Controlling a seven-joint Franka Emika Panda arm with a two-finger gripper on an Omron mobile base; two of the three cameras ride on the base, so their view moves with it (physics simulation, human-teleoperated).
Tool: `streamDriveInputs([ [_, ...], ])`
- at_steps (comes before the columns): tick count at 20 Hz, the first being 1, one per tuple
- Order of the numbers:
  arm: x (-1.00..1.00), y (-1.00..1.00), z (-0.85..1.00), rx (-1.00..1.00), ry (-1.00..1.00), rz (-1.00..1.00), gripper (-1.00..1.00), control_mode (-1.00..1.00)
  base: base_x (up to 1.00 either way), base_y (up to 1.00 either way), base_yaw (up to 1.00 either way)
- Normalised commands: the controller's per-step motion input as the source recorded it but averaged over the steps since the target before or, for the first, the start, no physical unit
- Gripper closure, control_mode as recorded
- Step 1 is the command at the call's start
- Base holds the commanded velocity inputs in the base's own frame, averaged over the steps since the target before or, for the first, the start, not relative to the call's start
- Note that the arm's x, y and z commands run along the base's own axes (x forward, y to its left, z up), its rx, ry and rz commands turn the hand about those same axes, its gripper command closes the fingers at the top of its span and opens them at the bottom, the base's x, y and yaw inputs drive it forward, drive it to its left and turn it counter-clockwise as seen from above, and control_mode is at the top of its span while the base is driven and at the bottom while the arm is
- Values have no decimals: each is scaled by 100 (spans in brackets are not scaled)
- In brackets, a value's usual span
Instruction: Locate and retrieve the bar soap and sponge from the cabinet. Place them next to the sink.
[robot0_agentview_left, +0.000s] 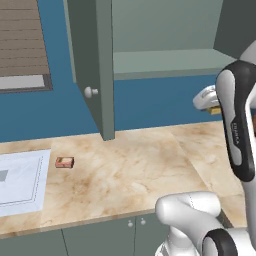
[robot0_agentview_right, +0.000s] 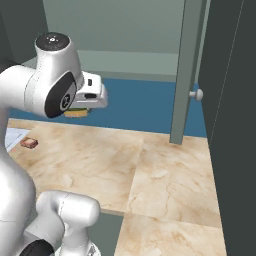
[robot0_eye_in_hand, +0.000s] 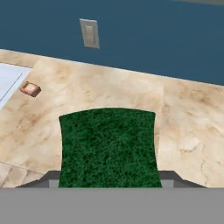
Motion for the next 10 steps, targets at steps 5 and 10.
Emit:
streamDriveInputs([
  [5,-8,35,-41,-6,1,23,100,-100,0,0,0],
  [10,8,47,-57,-5,10,31,100,-100,0,0,0],
])
